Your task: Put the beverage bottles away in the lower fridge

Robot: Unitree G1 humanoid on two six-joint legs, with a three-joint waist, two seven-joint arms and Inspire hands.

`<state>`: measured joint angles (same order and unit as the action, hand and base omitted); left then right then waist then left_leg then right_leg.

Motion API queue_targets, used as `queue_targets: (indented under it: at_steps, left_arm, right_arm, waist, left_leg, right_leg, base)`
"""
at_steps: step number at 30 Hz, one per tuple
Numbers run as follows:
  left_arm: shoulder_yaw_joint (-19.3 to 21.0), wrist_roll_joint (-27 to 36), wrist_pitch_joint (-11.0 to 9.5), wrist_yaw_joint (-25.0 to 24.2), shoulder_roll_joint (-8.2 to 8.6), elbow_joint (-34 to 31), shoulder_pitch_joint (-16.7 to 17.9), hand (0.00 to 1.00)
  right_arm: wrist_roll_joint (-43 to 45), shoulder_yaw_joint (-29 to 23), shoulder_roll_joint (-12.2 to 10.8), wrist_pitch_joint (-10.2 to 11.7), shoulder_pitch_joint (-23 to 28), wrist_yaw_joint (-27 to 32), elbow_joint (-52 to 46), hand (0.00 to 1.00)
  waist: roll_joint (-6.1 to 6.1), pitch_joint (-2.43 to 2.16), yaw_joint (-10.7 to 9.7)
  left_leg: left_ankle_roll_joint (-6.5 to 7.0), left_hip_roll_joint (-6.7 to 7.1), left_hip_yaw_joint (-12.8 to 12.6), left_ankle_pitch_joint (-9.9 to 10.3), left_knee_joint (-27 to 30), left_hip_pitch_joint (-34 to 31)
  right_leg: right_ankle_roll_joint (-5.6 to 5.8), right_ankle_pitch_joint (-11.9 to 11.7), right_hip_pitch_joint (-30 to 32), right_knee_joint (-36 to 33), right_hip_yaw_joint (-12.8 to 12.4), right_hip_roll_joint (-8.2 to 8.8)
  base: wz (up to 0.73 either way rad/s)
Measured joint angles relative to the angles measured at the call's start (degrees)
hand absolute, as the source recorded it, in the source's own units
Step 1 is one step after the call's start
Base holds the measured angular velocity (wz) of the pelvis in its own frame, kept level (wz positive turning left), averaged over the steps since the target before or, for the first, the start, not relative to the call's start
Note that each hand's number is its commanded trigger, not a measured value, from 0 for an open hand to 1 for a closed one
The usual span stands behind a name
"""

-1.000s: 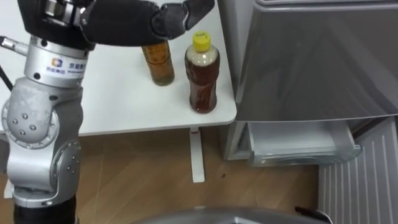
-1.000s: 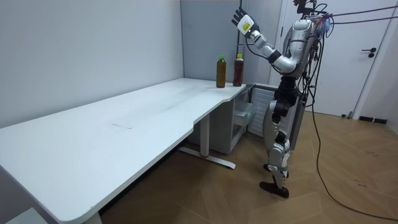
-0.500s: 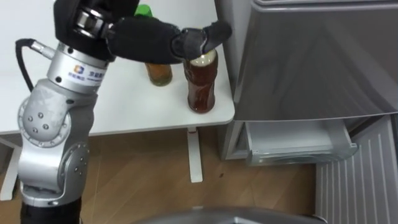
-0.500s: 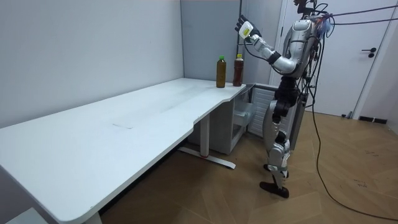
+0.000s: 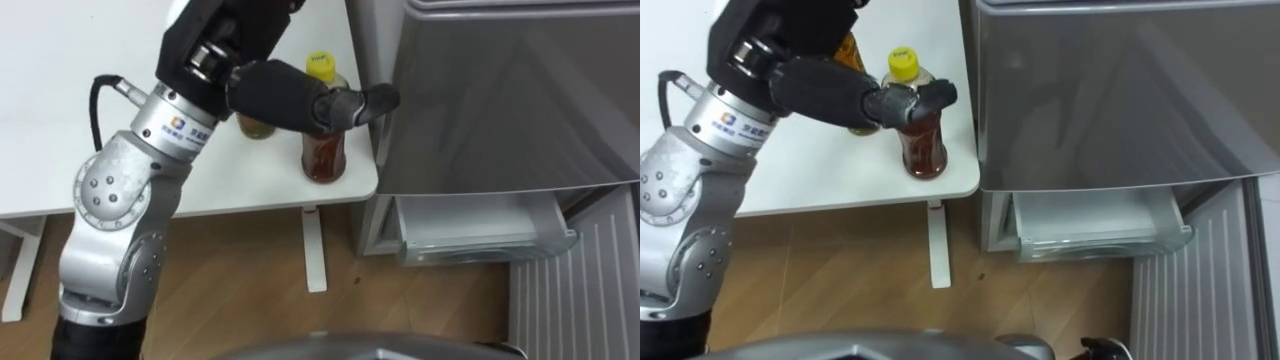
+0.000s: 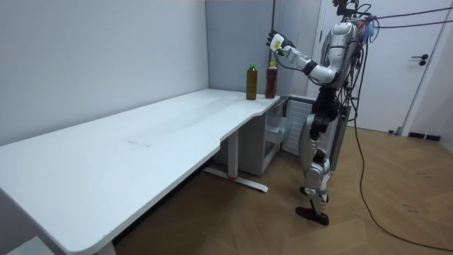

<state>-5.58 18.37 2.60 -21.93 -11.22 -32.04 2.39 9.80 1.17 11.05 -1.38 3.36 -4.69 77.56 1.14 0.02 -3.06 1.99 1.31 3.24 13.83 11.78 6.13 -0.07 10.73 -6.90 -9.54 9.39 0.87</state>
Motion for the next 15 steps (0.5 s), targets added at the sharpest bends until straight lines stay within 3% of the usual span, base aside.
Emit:
queue_targets:
  at_steps: [7,15]
  left_arm:
    - [-0.33,-0.06,0.01,0.03,0.00,0.00,0.00,0.00]
    - [-0.39,-1.18,0.03,0.39,-0.56,0.01,0.00,0.00]
  right_arm:
    - [-0.02,1.39,0.27,-0.06,-0.20,-0.22,-0.05,0.00]
    - [-0.06,2.18,0.40,-1.12,-0.96,-0.50,0.04,0.00]
  waist:
    - [0.45,-0.13,-0.04]
    - [0.65,0.05,-0.16]
  left_leg:
    - [0.00,-0.02,-0.24,0.00,0.03,0.07]
    - [0.00,-0.24,-1.71,0.00,-0.03,0.35]
  right_leg:
    - [0.00,0.01,0.04,-0.06,-0.76,-0.05]
    - [0.00,0.06,0.04,-0.16,-1.46,-0.09]
  base:
    - [-0.01]
    - [0.00]
